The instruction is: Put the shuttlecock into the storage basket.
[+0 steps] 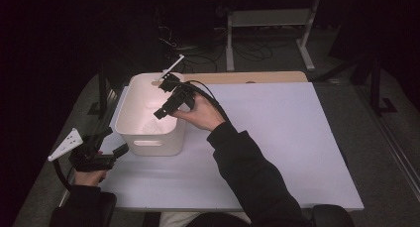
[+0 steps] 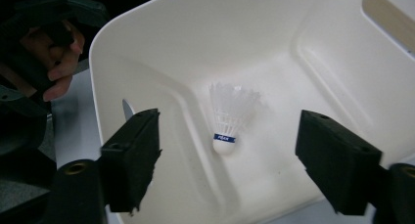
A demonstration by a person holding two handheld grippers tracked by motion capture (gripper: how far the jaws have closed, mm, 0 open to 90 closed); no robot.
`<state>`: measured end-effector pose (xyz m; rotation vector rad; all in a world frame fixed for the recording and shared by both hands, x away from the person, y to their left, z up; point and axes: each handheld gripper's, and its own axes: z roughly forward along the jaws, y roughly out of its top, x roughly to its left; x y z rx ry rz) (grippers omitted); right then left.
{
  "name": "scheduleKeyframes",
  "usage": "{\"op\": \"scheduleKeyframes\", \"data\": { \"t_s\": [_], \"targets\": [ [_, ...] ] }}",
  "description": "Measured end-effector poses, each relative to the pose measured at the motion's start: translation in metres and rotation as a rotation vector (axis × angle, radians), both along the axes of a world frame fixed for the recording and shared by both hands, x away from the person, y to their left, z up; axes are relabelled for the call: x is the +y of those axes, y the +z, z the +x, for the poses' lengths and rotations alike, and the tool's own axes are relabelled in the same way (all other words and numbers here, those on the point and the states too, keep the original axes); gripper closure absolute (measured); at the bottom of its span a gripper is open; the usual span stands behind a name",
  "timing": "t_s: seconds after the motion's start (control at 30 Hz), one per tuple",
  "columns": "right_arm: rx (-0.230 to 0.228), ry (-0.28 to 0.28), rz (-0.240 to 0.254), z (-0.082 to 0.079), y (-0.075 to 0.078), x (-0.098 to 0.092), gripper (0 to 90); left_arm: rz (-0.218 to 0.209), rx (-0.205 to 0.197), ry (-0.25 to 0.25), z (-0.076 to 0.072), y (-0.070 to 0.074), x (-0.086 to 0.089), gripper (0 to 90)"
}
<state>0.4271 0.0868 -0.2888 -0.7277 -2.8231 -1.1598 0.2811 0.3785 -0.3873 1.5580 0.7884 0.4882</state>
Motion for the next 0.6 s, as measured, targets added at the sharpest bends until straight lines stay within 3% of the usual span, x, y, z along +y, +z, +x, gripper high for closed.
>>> {"op": "scheduleKeyframes", "data": {
  "t_s": [0.2, 0.33, 0.43, 0.6],
  "targets": [
    [-0.036, 0.001, 0.025, -0.003, 0.006, -0.007, 13.4, -0.001, -0.001, 0.001, 0.0, 0.0, 0.0, 0.0],
    [-0.064, -0.008, 0.032, -0.006, 0.011, -0.015, 1.7, -0.001, -0.001, 0.001, 0.0, 0.0, 0.0, 0.0],
    [-0.091, -0.016, 0.02, -0.008, 0.013, -0.02, 0.0, -0.002, 0.001, 0.002, 0.0, 0.0, 0.0, 0.0],
    [-0.096, -0.038, 0.062, -0.009, 0.016, -0.034, 0.0, -0.002, 0.001, 0.004, 0.0, 0.0, 0.0, 0.0]
  ]
}}
